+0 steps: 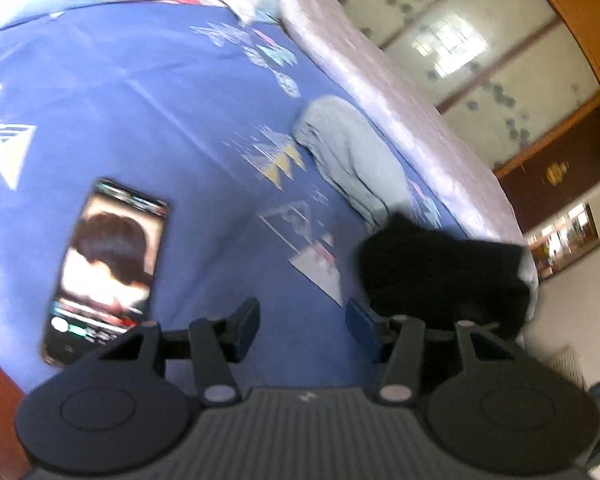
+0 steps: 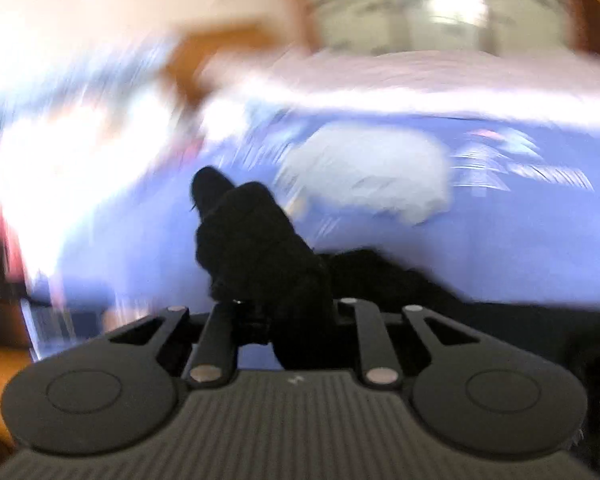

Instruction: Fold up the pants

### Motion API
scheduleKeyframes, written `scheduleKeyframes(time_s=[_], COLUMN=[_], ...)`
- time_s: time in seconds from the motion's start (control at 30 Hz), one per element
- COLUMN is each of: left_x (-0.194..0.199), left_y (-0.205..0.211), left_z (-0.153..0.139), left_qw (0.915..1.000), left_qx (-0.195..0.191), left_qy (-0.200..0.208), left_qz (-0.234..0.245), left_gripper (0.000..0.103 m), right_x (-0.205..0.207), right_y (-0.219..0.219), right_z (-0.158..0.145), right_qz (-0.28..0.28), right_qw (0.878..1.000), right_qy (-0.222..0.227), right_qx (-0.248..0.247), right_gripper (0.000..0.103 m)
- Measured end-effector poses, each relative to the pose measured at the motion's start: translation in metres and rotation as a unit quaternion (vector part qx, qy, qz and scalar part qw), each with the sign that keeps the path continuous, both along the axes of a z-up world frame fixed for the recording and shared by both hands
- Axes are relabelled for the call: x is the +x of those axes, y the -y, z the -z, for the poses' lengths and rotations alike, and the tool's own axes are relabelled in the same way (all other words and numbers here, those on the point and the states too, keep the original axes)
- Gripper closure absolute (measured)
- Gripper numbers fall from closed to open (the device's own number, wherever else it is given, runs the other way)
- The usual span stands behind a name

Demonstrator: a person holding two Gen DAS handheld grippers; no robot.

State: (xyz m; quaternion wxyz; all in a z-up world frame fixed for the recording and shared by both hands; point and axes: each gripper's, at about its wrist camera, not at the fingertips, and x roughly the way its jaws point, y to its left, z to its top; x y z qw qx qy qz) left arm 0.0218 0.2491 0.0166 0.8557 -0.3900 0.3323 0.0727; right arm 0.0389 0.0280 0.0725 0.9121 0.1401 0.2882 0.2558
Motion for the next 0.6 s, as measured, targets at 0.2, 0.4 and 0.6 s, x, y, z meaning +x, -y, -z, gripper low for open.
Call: scheduleKeyframes(time_s=[0.2, 0.4, 0.6], left_x=[0.041, 0.098, 0.128], left_y=[0.088, 0.205, 0.264], left_z=[-0.009, 0.002, 0.040], left_qw=[0.9926, 0.9693, 0.9553], left_qx=[0.036, 0.077, 0.109], left_qy=[-0.006, -0.018, -0.085], left_qz=[0.116, 0.233, 0.261], left_gripper=[0.054, 0.054, 0.043], right_x=[-0.031, -0.049, -0.053], right_y=[0.178, 0.287, 0.308], right_z=[-0.012, 0.066, 0.098], right_qz=[0.232, 0.345, 0.298], right_qw=[0.965, 0.917, 0.904], right_qy=[0.003, -0.115, -0.179], right_qx=[0.120, 0.163, 0.249], right_gripper=[0.082, 0.082, 0.066])
